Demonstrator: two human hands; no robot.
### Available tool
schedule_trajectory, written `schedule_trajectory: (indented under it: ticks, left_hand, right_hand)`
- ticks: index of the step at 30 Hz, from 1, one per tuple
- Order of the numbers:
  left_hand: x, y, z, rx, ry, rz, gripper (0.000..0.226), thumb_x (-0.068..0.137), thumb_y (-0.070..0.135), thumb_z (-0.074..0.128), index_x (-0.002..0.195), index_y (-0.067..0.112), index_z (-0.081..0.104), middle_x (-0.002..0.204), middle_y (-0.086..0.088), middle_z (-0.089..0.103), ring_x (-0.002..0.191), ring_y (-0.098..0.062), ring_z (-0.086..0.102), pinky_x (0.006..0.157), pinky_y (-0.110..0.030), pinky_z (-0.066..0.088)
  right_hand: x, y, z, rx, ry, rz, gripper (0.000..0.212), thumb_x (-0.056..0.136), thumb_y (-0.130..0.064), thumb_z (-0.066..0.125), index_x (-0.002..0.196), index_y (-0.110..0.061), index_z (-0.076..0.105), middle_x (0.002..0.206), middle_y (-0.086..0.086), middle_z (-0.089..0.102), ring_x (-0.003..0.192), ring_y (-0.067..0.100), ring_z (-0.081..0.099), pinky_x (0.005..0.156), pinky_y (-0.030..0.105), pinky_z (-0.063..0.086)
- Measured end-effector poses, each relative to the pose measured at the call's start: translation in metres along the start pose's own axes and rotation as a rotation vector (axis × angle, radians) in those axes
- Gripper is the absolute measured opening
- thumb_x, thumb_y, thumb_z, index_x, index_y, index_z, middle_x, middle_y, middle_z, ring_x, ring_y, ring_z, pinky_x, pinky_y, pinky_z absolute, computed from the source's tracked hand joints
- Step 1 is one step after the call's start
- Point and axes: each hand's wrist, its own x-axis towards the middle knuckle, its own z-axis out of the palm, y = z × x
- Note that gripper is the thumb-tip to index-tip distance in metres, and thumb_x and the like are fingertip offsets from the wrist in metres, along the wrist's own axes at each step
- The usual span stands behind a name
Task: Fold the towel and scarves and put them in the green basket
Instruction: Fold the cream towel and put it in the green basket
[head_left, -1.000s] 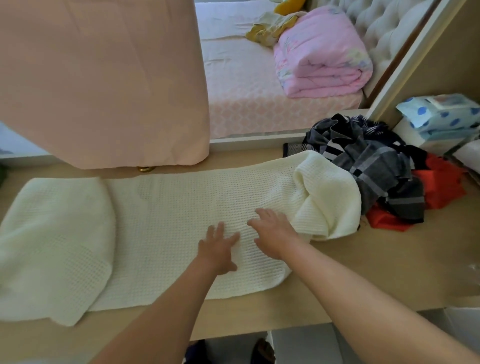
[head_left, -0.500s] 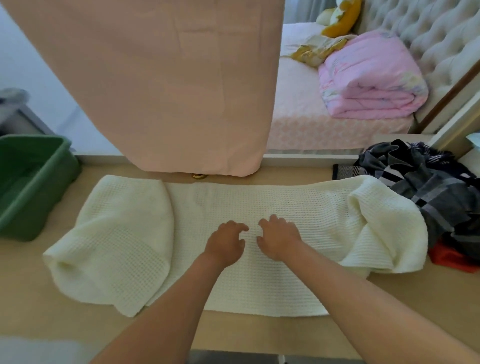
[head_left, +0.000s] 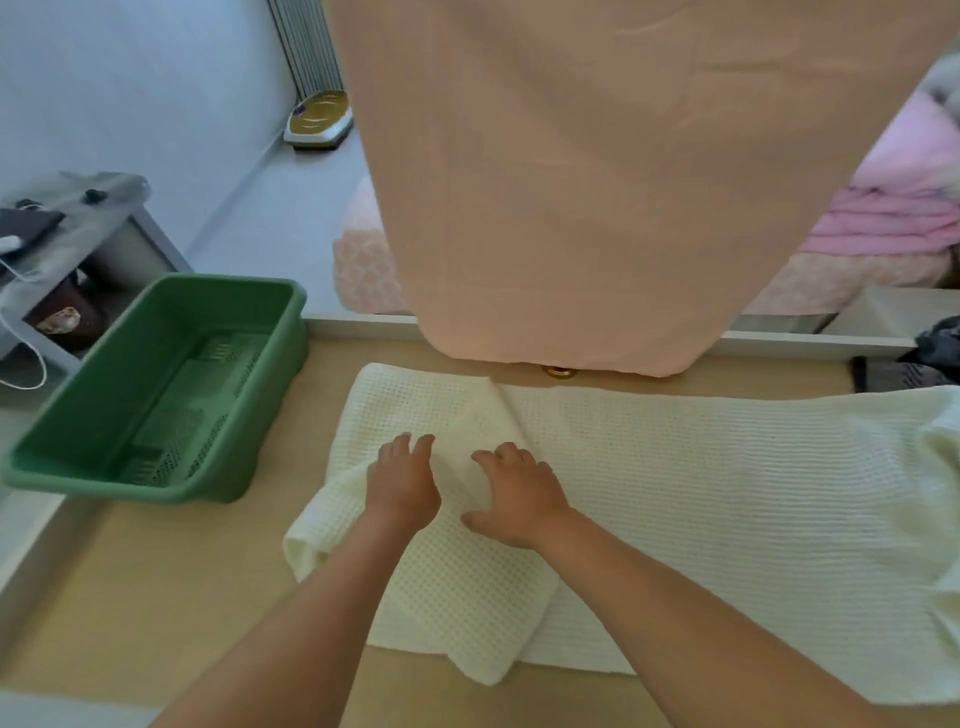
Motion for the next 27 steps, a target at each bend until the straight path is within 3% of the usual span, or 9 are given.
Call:
schedule_trajectory:
  ticks: [2,5,8,11,14,18,20,23,27]
  left_hand:
    - [0.008,-0.030,-0.001,0.039,-0.091,0.002,0.079,0.088,0.023,0.061,0.154,0.029,0.017,0.158,-0.007,0.023,0.141,-0.031,0.029,0.113,-0.048,0.029]
    - [0.018,-0.055,-0.004,0.131,-0.197,0.087,0.077,0.088,0.033,0.062,0.152,0.032,0.021,0.138,-0.002,0.050,0.125,-0.025,0.048,0.108,-0.043,0.032]
    - [0.028,-0.057,-0.013,0.090,-0.130,0.177,0.039,0.090,0.053,0.052,0.123,0.035,0.061,0.111,0.011,0.067,0.104,-0.015,0.061,0.094,-0.035,0.042]
    - [0.034,-0.033,-0.027,-0.130,-0.354,0.141,0.052,0.091,0.068,0.040,0.083,0.026,0.070,0.079,0.013,0.067,0.076,-0.008,0.062,0.072,-0.030,0.048]
    - [0.044,-0.004,-0.033,-0.150,-0.581,0.161,0.047,0.092,0.060,0.048,0.087,0.021,0.073,0.087,0.007,0.071,0.078,-0.011,0.065,0.081,-0.031,0.055]
    - [0.058,0.028,-0.018,-0.057,-0.320,0.307,0.018,0.094,0.035,0.052,0.100,0.022,0.063,0.103,0.005,0.061,0.096,-0.015,0.059,0.080,-0.030,0.049]
    - [0.061,0.042,-0.006,-0.069,-0.169,0.339,0.027,0.093,0.031,0.054,0.120,0.025,0.056,0.122,0.003,0.053,0.113,-0.018,0.050,0.090,-0.034,0.047]
    - [0.063,0.060,0.014,0.014,-0.243,0.340,0.056,0.095,0.038,0.053,0.147,0.029,0.034,0.152,0.000,0.030,0.137,-0.025,0.030,0.107,-0.044,0.037]
    - [0.064,0.070,0.033,0.060,-0.309,0.311,0.062,0.099,0.047,0.042,0.154,0.032,0.018,0.163,-0.001,0.007,0.149,-0.029,0.006,0.118,-0.051,0.021]
  right_hand:
    - [0.013,-0.018,0.014,-0.089,0.000,0.102,0.078,0.083,-0.048,0.066,0.148,-0.024,0.029,0.144,0.007,0.034,0.126,0.026,0.041,0.102,0.042,0.038]
    - [0.026,-0.022,0.020,-0.136,0.106,0.254,0.041,0.091,-0.011,0.051,0.132,-0.017,0.048,0.131,0.006,0.049,0.112,0.022,0.050,0.090,0.034,0.044]
    - [0.028,-0.012,0.006,0.110,0.252,0.396,0.032,0.099,-0.017,0.040,0.126,-0.016,0.056,0.114,0.001,0.062,0.095,0.019,0.059,0.079,0.035,0.048]
    - [0.026,0.008,-0.027,0.360,0.459,0.607,0.029,0.103,-0.026,0.038,0.123,-0.013,0.055,0.106,0.006,0.067,0.085,0.023,0.060,0.069,0.033,0.044]
    - [0.022,0.046,-0.054,0.509,0.563,0.811,0.032,0.103,-0.028,0.034,0.119,-0.009,0.055,0.111,0.010,0.064,0.087,0.026,0.056,0.073,0.035,0.043]
    - [0.009,0.099,-0.059,0.614,0.490,0.886,0.033,0.102,-0.027,0.035,0.122,-0.009,0.055,0.111,0.009,0.062,0.089,0.023,0.055,0.075,0.034,0.044]
    - [0.006,0.116,-0.048,0.663,0.355,0.849,0.031,0.100,-0.024,0.039,0.122,-0.010,0.056,0.110,0.005,0.062,0.090,0.021,0.058,0.078,0.035,0.050]
    - [0.007,0.134,-0.028,0.623,0.225,0.787,0.031,0.097,-0.017,0.042,0.123,-0.010,0.057,0.122,0.007,0.062,0.100,0.022,0.059,0.086,0.034,0.049]
    - [0.006,0.147,-0.033,0.620,0.545,0.786,0.020,0.103,-0.014,0.037,0.107,-0.013,0.056,0.100,0.004,0.062,0.085,0.021,0.056,0.071,0.032,0.039]
